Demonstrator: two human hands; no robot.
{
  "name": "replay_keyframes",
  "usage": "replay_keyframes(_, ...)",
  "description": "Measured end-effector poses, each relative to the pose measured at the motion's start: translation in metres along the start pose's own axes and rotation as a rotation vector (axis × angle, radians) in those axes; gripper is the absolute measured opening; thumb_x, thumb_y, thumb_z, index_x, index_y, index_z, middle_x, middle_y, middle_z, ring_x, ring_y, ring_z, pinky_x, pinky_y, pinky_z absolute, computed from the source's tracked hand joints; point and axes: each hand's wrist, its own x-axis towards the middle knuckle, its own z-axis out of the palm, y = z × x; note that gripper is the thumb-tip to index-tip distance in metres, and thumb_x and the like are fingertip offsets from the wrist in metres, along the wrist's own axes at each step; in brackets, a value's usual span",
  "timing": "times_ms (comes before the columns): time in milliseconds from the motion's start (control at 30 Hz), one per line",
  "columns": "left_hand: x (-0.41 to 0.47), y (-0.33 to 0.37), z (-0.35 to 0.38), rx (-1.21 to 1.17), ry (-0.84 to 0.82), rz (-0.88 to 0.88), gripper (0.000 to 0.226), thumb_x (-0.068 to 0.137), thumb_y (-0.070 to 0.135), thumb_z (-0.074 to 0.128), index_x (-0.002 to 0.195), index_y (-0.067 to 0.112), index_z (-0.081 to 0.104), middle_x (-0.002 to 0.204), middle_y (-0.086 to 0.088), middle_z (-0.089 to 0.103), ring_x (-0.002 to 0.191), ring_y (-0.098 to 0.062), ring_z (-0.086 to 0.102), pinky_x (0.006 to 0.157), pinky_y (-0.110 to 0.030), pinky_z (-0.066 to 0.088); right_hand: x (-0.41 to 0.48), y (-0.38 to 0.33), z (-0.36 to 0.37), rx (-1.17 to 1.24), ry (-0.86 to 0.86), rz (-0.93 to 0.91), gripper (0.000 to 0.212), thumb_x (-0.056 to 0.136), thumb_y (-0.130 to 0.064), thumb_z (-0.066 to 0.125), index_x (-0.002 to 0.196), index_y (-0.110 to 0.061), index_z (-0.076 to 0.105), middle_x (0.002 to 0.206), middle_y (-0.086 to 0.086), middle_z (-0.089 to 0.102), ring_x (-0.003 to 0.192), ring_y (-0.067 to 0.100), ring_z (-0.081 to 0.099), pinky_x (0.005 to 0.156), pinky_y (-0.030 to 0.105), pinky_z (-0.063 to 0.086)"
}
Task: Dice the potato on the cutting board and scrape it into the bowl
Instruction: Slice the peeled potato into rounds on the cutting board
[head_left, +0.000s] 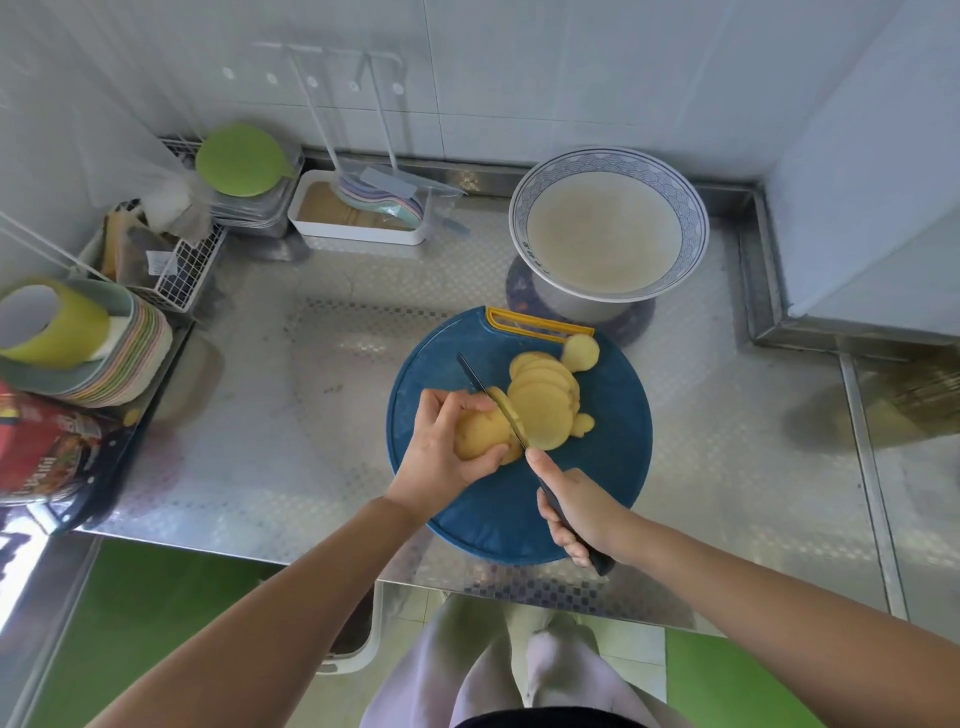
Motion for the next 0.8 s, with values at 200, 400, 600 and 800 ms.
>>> replay_keyframes(200, -0.005, 0.003, 0.004, 0.000, 0.012, -0.001, 0.045, 0.068, 0.055, 0.066, 0.108, 0.040, 0.050, 0.114, 0.007, 0.036, 0.122, 0.010, 0.034, 0.102, -0.018, 0.033, -0.001, -0.005, -0.004, 0.020, -0.046, 0.049, 0.071, 0.090, -0.078, 0.030, 0.061, -0.013, 0.036, 0.045, 0.004, 0.036, 0.034, 0.017, 0.032, 0.038, 0.023, 0.032)
replay_keyframes(400, 0.002, 0.004, -0.004, -0.050, -0.029, -0.056, 0.048, 0.068, 0.049, 0.074, 0.105, 0.050, 0.043, 0.113, 0.020, 0.033, 0.113, 0.014, 0.034, 0.097, -0.016, 0.037, 0.004, -0.002, -0.002, -0.001, -0.018, 0.004, 0.071, 0.091, -0.076, 0.028, 0.061, -0.012, 0.035, 0.044, 0.003, 0.038, 0.032, 0.016, 0.032, 0.038, 0.023, 0.033)
replay_keyframes(600, 0.001, 0.003, -0.003, -0.038, -0.029, -0.043, 0.046, 0.070, 0.048, 0.074, 0.105, 0.050, 0.044, 0.112, 0.017, 0.033, 0.113, 0.016, 0.034, 0.094, -0.014, 0.036, 0.006, -0.002, -0.001, -0.004, -0.011, 0.013, 0.071, 0.091, -0.076, 0.027, 0.062, -0.012, 0.036, 0.045, 0.004, 0.038, 0.033, 0.016, 0.033, 0.038, 0.023, 0.034)
replay_keyframes(800, -0.005, -0.002, 0.004, 0.014, 0.011, 0.023, 0.048, 0.070, 0.056, 0.066, 0.111, 0.040, 0.048, 0.115, 0.008, 0.035, 0.124, 0.017, 0.030, 0.098, -0.005, 0.030, 0.007, -0.002, -0.001, 0.011, -0.010, 0.033, 0.071, 0.091, -0.077, 0.027, 0.061, -0.013, 0.037, 0.045, 0.004, 0.039, 0.033, 0.016, 0.034, 0.038, 0.023, 0.034)
